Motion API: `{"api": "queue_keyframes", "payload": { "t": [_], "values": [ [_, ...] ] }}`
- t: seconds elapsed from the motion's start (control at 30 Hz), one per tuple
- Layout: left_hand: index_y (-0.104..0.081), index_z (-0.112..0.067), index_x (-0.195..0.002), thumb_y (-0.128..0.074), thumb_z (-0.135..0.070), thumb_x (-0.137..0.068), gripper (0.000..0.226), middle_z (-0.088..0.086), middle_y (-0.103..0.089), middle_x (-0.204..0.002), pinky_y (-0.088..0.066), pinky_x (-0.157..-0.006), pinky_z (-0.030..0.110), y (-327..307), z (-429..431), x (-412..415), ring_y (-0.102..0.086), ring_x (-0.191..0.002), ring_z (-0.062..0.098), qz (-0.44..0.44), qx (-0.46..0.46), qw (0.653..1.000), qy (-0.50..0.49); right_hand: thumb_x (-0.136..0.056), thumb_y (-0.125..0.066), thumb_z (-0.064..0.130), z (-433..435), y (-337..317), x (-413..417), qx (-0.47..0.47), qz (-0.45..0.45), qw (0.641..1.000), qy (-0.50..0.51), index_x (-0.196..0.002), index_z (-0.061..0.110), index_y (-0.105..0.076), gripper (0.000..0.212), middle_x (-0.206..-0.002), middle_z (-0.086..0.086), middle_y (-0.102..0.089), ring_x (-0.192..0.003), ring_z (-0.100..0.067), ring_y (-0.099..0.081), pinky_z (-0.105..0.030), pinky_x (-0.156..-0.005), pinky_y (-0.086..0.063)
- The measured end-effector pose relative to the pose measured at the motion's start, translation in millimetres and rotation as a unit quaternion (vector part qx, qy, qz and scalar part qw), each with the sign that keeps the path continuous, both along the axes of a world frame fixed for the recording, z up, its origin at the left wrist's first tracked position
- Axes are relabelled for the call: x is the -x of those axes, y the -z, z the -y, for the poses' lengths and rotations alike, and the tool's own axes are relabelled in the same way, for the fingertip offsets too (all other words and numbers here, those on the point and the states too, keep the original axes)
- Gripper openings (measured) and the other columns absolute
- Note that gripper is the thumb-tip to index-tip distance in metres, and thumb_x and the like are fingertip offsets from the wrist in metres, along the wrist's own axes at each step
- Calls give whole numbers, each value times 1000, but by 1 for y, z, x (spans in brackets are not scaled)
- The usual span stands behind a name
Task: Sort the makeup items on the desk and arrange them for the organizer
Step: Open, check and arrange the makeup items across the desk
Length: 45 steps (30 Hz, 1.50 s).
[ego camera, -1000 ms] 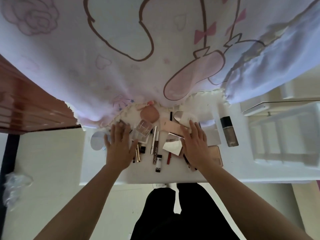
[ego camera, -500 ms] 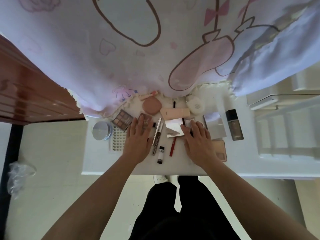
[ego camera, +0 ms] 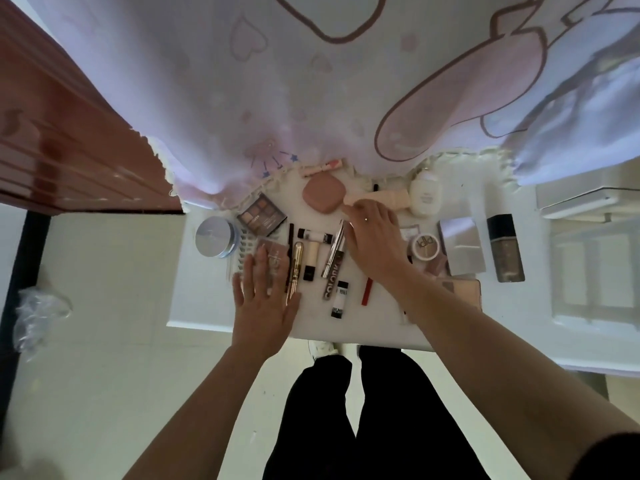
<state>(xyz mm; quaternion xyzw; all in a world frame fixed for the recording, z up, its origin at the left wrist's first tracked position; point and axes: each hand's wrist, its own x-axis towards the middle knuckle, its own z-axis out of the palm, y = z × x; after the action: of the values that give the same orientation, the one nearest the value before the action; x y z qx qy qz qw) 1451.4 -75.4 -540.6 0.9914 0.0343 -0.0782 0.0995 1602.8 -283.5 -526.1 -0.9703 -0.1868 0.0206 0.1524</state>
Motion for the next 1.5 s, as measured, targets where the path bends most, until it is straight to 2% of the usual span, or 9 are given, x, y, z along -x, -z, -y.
{"api": "queue_keyframes", "payload": {
  "t": [0.17,0.33,0.53,0.7,0.87,1.0,1.17,1.33,1.5],
  "values": [
    [-14,-17,-159,-30,-68,-94,84,19,3,-165,-13,-116,67,15,-6,9,5,-152,39,-2,-36,999,-4,-96,-58,30,8,15,8,23,40,999,17,-105,18,-69,19,-107,-9,-57,-108,-30,-51,-43,-87,-42],
    [-17,-16,-159,-32,-71,-92,87,22,-3,-164,-11,-115,69,24,0,4,2,-151,42,20,-38,999,-25,-91,-63,16,21,17,22,57,52,996,51,-119,19,-65,29,-124,-10,-56,-123,-33,-47,-48,-105,-30],
    [-12,-17,-159,-33,-72,-92,89,24,-4,-164,-13,-112,71,30,0,-5,-1,-151,44,34,-38,998,-37,-83,-67,1,1,6,40,-6,29,989,-144,-130,20,-59,51,-129,-12,-54,-118,-35,-53,-50,-93,-49],
    [-4,-19,-159,-29,-76,-91,92,24,-7,-163,-16,-112,71,33,-1,-6,-3,-150,45,42,-46,997,-37,-84,-60,9,-23,6,41,63,-38,973,-218,-141,25,-50,61,-138,-9,-49,-127,-34,-43,-48,-102,-42],
    [-13,-18,-158,-30,-72,-93,86,24,-9,-163,-17,-112,72,32,-1,-6,-5,-150,45,49,-40,997,-36,-98,-50,39,-31,1,31,69,-38,980,-185,-120,30,-64,28,-117,-3,-58,-121,-30,-45,-47,-99,-39],
    [-12,-18,-159,-27,-73,-94,87,24,-8,-163,-17,-112,71,32,-2,-6,-4,-150,45,44,-43,998,-35,-95,-60,34,-23,1,27,64,-50,978,-191,-107,24,-63,16,-112,-2,-61,-121,-30,-48,-48,-102,-35],
    [-8,-19,-159,-26,-74,-94,87,24,-7,-163,-17,-111,72,32,-1,-8,-5,-150,45,42,-49,997,-36,-88,-70,35,-10,4,26,64,-51,979,-185,-116,25,-67,30,-112,-2,-65,-116,-31,-53,-51,-103,-36],
    [-7,-18,-158,-32,-73,-93,88,24,-7,-163,-17,-111,71,32,-1,-7,-6,-150,46,51,-62,996,-32,-90,-67,40,-10,6,25,60,-52,980,-184,-109,31,-69,21,-110,1,-62,-118,-29,-51,-49,-108,-30],
    [-21,-16,-158,-38,-71,-93,87,25,-10,-163,-18,-112,69,29,0,-7,-8,-149,45,44,-95,994,-32,-90,-69,33,-1,7,34,-11,-16,987,-162,-106,25,-67,19,-103,3,-65,-107,-25,-58,-42,-101,-35]
  ]
}}
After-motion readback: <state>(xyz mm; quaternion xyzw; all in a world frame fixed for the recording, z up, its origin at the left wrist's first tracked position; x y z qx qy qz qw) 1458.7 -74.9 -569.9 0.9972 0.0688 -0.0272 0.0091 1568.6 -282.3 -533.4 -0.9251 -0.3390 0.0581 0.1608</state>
